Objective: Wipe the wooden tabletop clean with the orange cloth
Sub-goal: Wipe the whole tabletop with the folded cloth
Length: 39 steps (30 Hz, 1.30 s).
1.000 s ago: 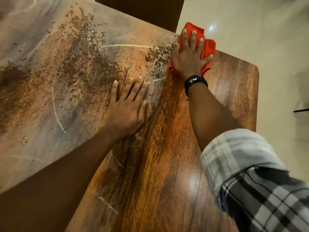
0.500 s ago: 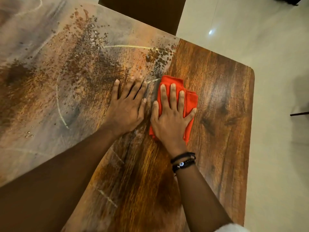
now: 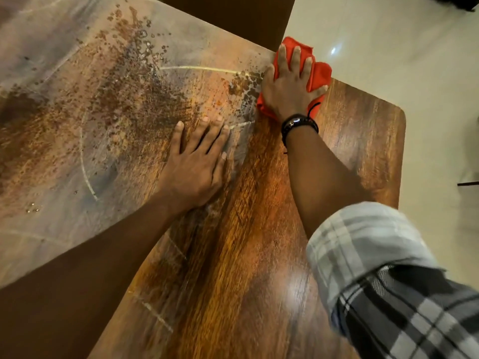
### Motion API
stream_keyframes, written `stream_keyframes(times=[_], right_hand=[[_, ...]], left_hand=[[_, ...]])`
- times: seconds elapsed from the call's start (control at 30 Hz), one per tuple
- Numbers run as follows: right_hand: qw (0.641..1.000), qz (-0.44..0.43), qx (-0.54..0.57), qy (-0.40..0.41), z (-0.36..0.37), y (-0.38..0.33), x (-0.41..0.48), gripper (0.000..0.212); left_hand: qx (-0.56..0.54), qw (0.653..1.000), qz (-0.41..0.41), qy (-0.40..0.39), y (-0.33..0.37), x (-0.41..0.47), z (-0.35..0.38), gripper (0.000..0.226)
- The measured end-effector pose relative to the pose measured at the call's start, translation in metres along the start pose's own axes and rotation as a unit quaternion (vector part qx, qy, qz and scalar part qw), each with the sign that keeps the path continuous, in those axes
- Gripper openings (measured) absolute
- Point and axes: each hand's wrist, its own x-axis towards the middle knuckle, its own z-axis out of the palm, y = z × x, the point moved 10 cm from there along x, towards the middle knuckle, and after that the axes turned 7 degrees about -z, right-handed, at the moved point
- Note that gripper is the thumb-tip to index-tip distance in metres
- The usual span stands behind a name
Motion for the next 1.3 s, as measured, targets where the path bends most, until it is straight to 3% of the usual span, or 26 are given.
stream_keyframes(times=[0.43,0.6,0.9,1.13,1.3], right_hand=[[0.996,-0.090,-0.006,0.014,0.030,-0.034,-0.226,0.055],[0.995,-0.094,-0.006,0.013,0.025,-0.024,-0.160,0.058],[1.000,-0.022,0.002,0.012,0.006,-0.010,0.019,0.057],[0.999,-0.033,-0.013,0.013,0.006,-0.016,-0.010,0.058],[0.998,-0.056,0.005,0.020,0.018,-0.032,-0.094,0.058]], left_hand=[[0.011,1.000,-0.002,0.001,0.000,-0.002,-0.002,0.061],[0.013,1.000,-0.003,-0.002,-0.001,-0.001,-0.001,0.060],[-0.012,1.000,-0.002,0.000,-0.002,0.003,0.000,0.061],[-0.004,1.000,0.004,0.002,-0.001,-0.001,-0.002,0.061],[0.016,1.000,0.010,-0.007,-0.001,0.001,0.000,0.063]])
